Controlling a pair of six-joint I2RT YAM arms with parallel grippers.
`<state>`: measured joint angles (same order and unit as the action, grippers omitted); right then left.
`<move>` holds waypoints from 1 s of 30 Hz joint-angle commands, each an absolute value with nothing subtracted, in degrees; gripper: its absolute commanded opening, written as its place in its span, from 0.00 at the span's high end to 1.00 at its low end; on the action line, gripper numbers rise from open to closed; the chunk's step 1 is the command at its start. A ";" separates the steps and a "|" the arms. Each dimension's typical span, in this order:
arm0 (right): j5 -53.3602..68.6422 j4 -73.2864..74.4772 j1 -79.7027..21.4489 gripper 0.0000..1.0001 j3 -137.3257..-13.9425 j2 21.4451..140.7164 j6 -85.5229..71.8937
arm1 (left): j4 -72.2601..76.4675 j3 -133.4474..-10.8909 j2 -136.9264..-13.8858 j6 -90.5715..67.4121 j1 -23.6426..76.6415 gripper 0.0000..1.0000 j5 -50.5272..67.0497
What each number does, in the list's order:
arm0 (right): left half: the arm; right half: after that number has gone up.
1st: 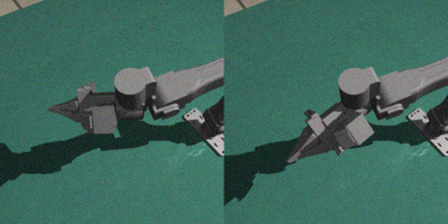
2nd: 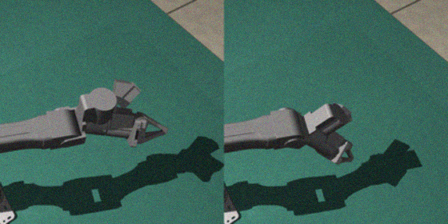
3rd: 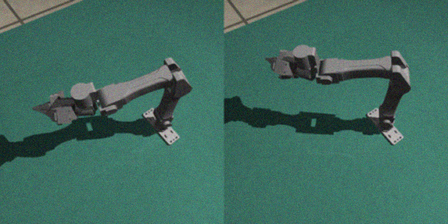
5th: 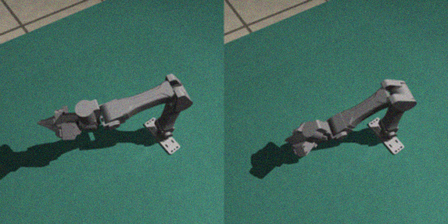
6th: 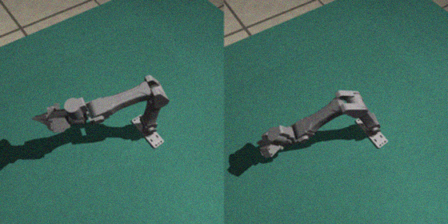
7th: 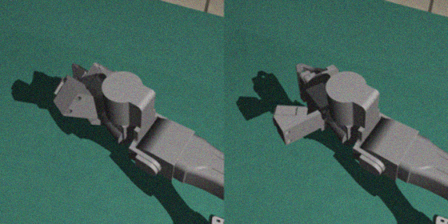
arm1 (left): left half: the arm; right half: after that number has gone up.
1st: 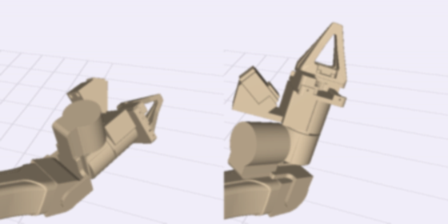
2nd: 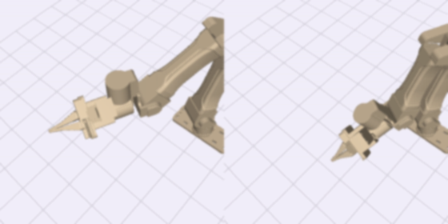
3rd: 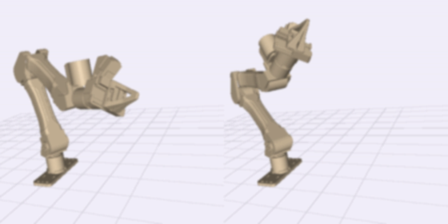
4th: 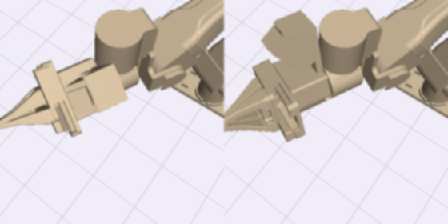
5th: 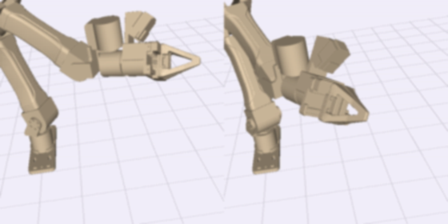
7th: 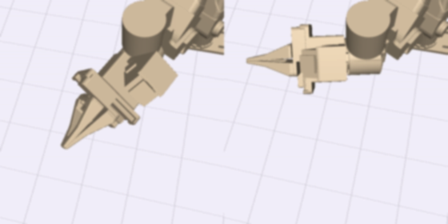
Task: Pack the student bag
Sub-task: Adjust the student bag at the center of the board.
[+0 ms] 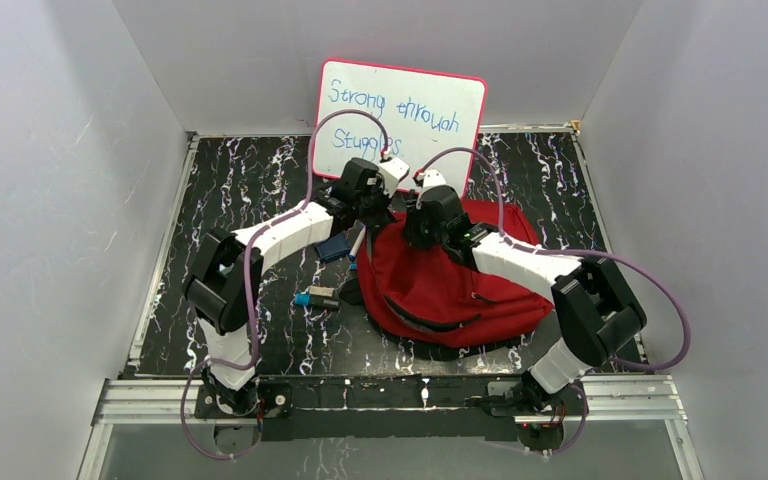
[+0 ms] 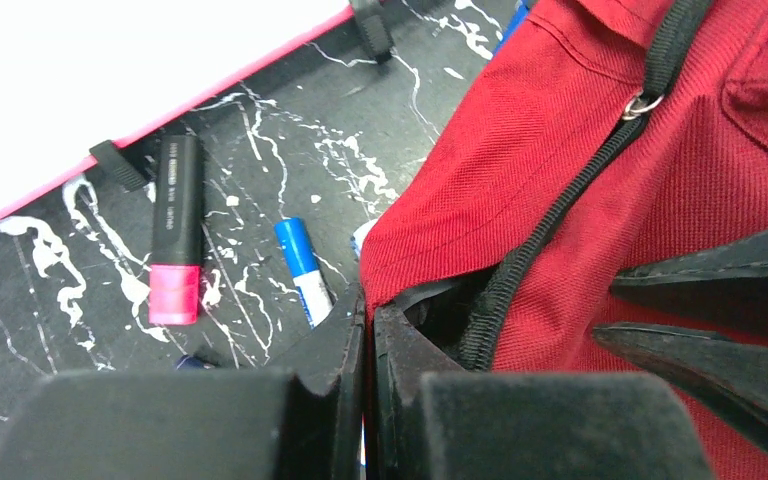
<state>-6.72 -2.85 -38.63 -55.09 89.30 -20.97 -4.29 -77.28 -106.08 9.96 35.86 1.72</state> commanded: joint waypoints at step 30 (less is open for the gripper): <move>-18.25 27.85 -38.32 0.53 -53.37 57.79 -27.13 | 1.12 -70.03 -83.13 -7.03 34.38 0.53 10.42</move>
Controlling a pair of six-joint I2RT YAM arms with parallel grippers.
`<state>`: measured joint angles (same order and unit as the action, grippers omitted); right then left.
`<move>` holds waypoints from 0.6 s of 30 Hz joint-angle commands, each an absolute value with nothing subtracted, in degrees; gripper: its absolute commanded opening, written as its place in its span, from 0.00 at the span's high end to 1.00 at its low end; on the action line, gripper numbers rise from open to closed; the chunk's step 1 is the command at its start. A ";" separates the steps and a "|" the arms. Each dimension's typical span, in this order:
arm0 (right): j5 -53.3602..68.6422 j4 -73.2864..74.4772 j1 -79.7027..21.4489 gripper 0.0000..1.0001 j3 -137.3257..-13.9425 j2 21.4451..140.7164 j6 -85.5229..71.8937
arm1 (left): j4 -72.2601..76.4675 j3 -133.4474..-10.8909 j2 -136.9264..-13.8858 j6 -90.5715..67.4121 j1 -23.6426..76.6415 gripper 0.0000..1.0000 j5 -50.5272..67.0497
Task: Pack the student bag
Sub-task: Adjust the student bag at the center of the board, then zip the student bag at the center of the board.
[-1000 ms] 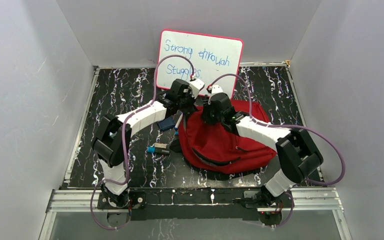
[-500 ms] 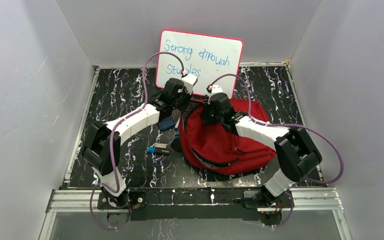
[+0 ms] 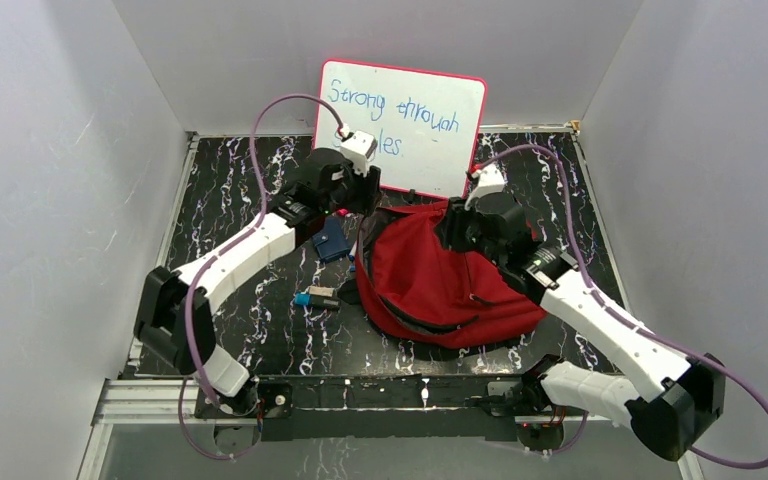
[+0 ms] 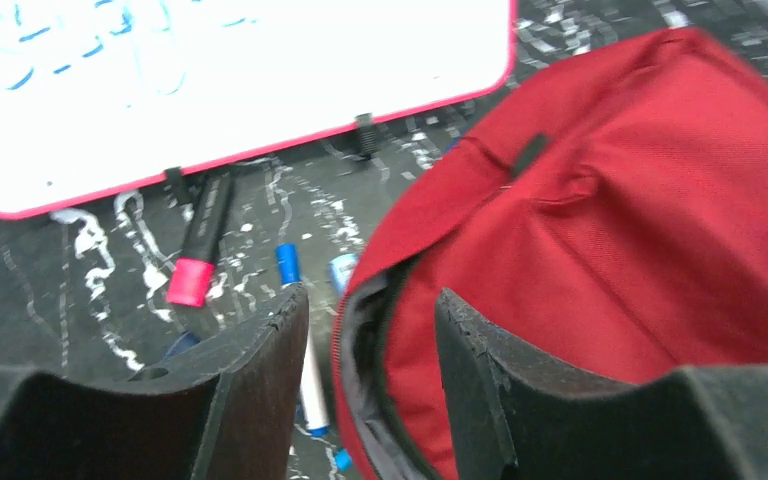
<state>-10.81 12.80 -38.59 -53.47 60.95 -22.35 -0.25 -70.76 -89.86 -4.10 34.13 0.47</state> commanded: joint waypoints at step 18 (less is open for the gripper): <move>-8.71 40.91 -20.03 0.41 -55.27 56.71 -28.26 | 4.87 -61.21 -80.76 -7.93 66.96 0.59 8.23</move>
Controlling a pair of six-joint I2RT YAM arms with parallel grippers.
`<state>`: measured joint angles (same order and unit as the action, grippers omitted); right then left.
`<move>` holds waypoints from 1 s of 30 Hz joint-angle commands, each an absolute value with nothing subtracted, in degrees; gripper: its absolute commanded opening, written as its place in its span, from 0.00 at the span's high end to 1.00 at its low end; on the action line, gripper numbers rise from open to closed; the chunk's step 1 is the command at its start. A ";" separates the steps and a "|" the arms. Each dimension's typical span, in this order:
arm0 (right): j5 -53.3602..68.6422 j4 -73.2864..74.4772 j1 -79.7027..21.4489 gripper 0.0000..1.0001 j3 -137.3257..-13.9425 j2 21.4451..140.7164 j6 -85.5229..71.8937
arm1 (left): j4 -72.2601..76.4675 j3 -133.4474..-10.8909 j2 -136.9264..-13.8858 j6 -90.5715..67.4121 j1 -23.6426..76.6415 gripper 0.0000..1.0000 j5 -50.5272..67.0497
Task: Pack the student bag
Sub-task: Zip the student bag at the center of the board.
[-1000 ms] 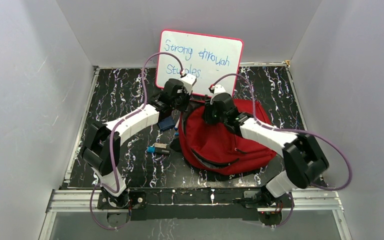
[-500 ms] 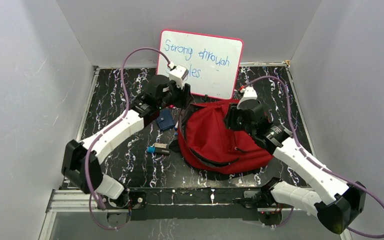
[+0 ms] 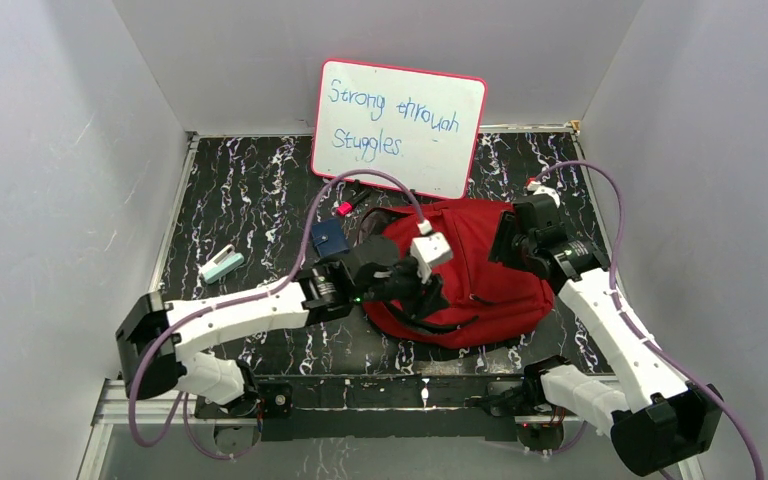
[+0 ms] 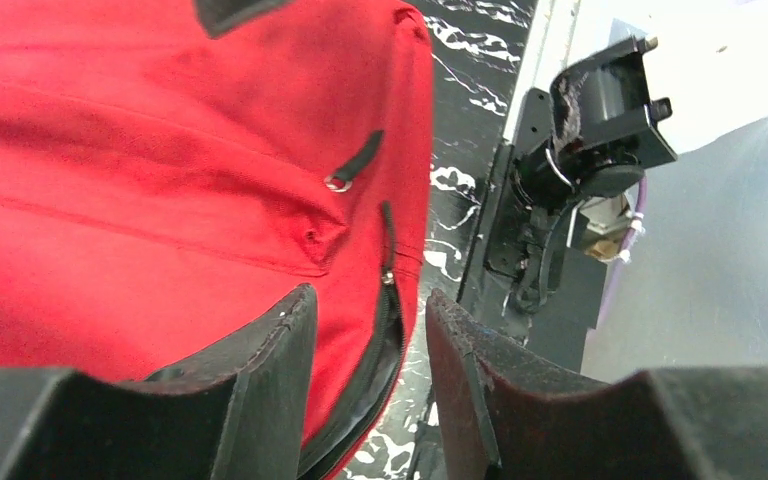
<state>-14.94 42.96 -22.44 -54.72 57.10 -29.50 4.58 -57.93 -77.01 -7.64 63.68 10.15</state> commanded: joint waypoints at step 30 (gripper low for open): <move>-13.29 42.27 -18.13 0.46 -54.41 47.03 -31.37 | -3.43 -75.15 -102.61 -2.24 75.41 0.71 -3.44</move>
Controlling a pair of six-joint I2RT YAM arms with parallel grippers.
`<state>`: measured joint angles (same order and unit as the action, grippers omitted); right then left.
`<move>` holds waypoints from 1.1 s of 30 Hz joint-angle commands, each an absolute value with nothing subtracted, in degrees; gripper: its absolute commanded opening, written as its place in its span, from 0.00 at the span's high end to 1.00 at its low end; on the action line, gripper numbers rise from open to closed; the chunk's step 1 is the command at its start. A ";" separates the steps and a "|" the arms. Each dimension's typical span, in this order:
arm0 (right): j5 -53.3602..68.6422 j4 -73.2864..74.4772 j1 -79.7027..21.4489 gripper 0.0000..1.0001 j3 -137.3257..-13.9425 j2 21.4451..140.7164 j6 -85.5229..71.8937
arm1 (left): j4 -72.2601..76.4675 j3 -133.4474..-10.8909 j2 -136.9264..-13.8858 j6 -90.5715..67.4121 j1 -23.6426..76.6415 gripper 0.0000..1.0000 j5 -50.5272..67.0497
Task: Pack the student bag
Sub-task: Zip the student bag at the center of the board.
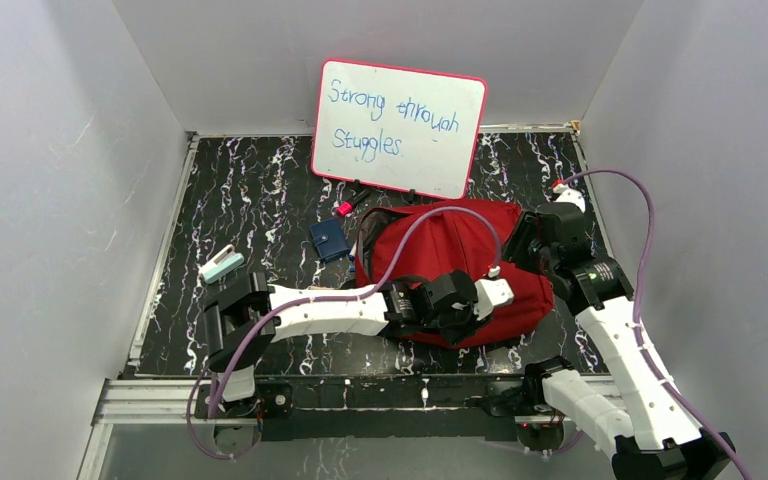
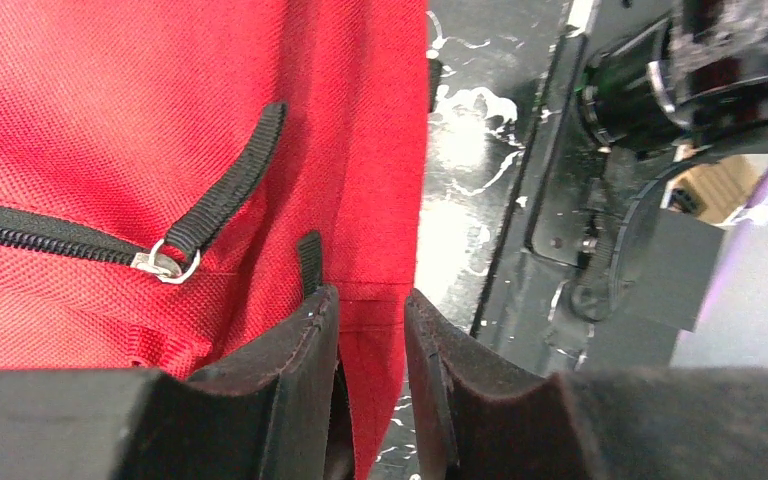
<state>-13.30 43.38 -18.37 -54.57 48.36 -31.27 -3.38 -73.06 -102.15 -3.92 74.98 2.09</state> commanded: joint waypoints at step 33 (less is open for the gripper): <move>-10.88 40.80 -18.18 0.45 -51.00 45.29 -31.81 | 2.72 -68.73 -95.01 -6.38 75.30 0.98 -10.59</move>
